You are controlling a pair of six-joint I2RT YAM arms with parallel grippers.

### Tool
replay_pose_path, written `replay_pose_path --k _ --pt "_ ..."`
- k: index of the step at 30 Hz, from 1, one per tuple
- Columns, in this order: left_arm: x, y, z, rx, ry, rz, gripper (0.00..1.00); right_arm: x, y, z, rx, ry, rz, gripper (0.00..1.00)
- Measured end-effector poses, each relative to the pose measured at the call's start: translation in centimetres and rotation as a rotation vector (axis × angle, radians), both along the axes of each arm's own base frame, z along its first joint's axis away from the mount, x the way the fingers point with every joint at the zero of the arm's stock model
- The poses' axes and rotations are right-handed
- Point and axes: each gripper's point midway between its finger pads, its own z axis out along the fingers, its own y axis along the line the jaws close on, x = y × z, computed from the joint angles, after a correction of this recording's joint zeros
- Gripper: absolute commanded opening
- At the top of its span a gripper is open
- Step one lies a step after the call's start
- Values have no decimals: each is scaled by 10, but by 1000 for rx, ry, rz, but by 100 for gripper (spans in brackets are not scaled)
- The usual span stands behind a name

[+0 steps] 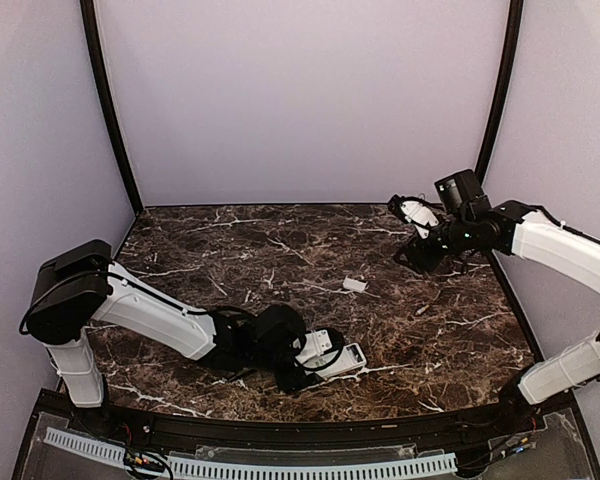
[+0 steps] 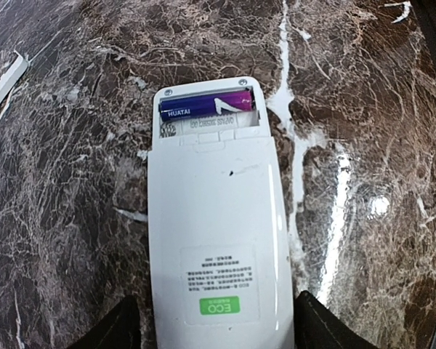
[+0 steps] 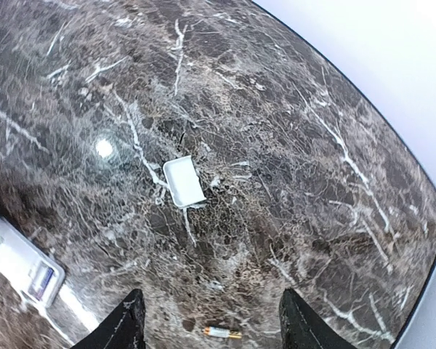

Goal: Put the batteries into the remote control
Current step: Pick up the battery at the center of the board.

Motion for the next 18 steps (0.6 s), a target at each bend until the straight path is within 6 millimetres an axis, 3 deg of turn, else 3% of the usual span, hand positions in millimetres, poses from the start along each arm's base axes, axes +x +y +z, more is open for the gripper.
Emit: replay_pose_path --k 3,10,13,18 --pt "1 0 1 4 -14 -4 78 -4 -5 -5 -108 -89 178 59" --pt "-2 4 2 30 -6 -23 80 -17 -33 -43 -363 -170 553 58" --pt "-5 8 2 49 7 -30 80 -9 -47 -60 -449 -133 635 57" --pt "-10 19 2 90 19 -39 80 -1 -57 -106 -543 -11 753 54"
